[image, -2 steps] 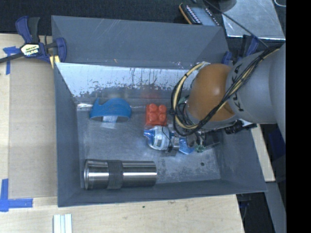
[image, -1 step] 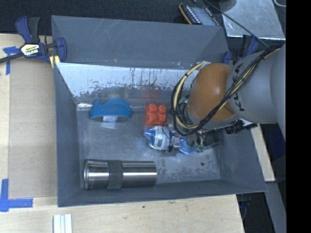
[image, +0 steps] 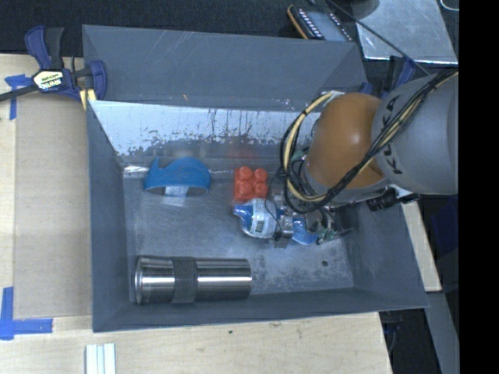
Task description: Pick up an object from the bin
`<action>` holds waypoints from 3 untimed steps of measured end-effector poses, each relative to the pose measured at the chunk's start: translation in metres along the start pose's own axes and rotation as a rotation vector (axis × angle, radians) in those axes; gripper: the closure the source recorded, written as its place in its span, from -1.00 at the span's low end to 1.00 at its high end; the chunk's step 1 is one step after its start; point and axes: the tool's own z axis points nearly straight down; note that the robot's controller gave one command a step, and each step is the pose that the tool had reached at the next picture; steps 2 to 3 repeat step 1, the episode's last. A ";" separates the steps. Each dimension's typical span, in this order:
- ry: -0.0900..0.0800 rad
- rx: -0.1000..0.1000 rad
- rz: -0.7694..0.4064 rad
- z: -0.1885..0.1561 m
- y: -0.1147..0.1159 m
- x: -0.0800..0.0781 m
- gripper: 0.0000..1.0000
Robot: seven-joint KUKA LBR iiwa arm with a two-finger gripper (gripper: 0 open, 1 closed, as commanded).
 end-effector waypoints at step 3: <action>-0.006 -0.001 0.000 -0.022 0.000 -0.001 1.00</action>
Offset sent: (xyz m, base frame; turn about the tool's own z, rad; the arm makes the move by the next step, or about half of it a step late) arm -0.0001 -0.0001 0.1008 0.0000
